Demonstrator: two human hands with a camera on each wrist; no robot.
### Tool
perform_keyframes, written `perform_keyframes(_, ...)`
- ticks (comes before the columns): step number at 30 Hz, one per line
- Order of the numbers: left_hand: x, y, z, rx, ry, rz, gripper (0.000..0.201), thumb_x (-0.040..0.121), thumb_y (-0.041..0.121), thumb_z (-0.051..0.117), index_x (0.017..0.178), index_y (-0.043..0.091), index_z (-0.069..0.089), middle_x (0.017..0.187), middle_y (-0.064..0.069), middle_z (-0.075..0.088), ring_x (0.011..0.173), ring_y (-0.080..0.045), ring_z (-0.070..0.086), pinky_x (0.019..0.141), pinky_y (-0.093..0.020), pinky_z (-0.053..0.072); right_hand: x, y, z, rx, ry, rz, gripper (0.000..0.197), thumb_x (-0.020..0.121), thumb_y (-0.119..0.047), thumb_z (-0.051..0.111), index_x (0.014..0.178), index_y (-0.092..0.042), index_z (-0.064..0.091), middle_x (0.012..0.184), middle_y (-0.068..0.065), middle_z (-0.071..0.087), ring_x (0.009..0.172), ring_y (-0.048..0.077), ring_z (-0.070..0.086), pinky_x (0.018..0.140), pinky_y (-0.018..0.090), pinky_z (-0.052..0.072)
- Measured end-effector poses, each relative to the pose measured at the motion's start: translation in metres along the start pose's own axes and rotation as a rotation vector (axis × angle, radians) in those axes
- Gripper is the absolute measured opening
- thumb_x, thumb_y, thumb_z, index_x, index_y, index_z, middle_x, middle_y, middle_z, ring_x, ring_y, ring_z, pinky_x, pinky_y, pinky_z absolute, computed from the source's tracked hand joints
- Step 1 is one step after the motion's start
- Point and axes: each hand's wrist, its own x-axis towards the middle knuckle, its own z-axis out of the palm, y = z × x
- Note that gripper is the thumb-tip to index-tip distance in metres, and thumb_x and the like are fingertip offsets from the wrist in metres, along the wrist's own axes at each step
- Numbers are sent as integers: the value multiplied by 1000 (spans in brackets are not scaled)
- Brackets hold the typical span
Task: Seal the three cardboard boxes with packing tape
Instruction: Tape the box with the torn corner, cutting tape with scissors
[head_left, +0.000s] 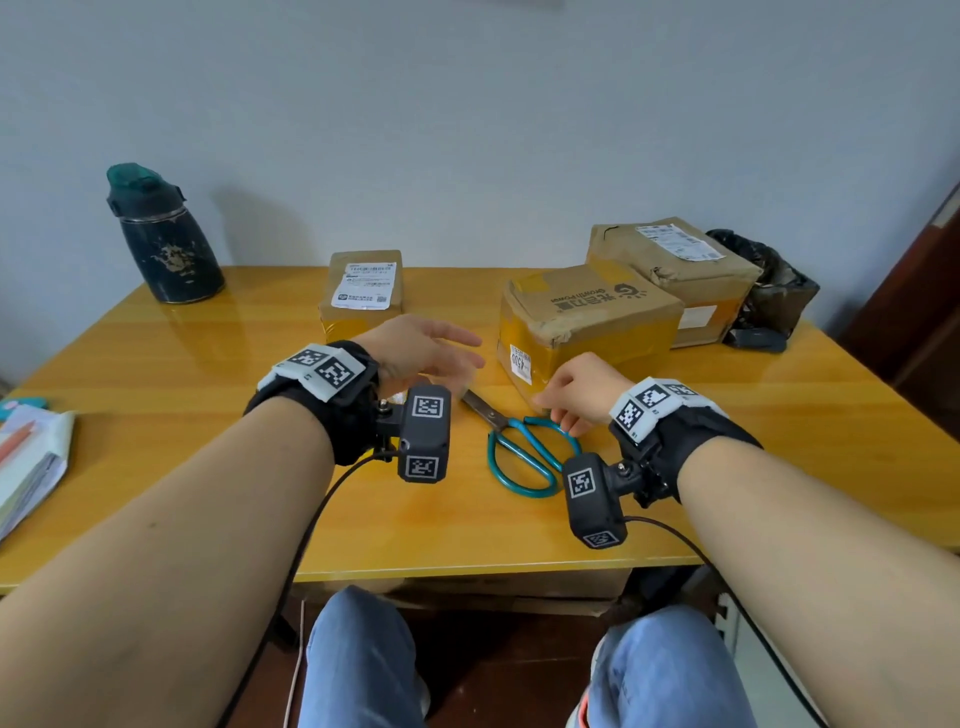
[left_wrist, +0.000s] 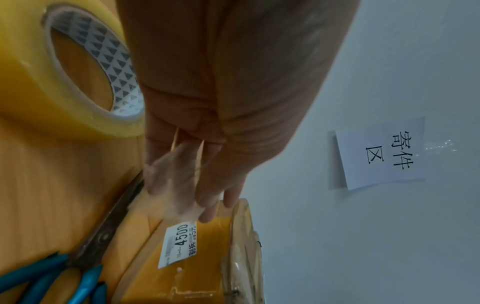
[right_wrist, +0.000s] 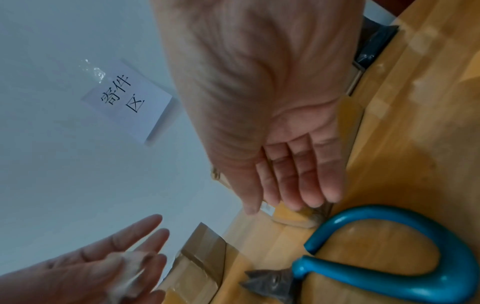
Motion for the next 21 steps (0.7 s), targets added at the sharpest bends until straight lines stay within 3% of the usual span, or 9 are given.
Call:
perform_keyframes(5,11,3,11,-116,53,39,42,83,-11,64,117,13,62,103,-4,74,93,-17,69,80,-33,57,2,5,-18,-12,250,-152,23,89,-24,65,83,-2,69,71,9,67,60,19,60,68,37,57)
perform_keyframes(9,15,7,18,-146,54,83,46,86,-11,60,123,16,58,109,-6,71,97,-18,68,86,-36,56,2,5,-29,-107,529,-244,24,85,-34,69,84,-16,54,70,-2,56,68,17,56,66,34,50)
perform_keyframes(13,15,13,24,-186,50,99,44,86,-6,63,123,16,58,107,-3,72,102,-20,68,88,-36,57,5,-2,-28,-134,454,-352,26,83,-25,71,90,-16,47,70,-3,52,65,16,52,68,34,50)
perform_keyframes(16,16,17,26,-276,57,86,38,87,-1,65,122,11,56,107,-9,72,95,-22,67,83,-35,58,1,-11,-28,-75,386,-459,26,84,-24,68,93,-15,46,68,-4,49,60,12,47,65,24,46)
perform_keyframes(19,19,20,29,-354,91,39,39,83,1,69,121,6,59,103,-15,71,80,-21,67,73,-32,59,-7,-22,-27,-153,353,-546,34,81,-38,68,92,-18,43,69,-5,46,60,13,44,62,33,46)
perform_keyframes(21,20,20,32,-388,125,7,37,83,4,71,119,6,62,100,-17,70,74,-20,68,62,-29,60,-13,-28,-25,-241,354,-585,50,74,-58,66,92,-19,41,74,-8,41,61,12,40,57,30,41)
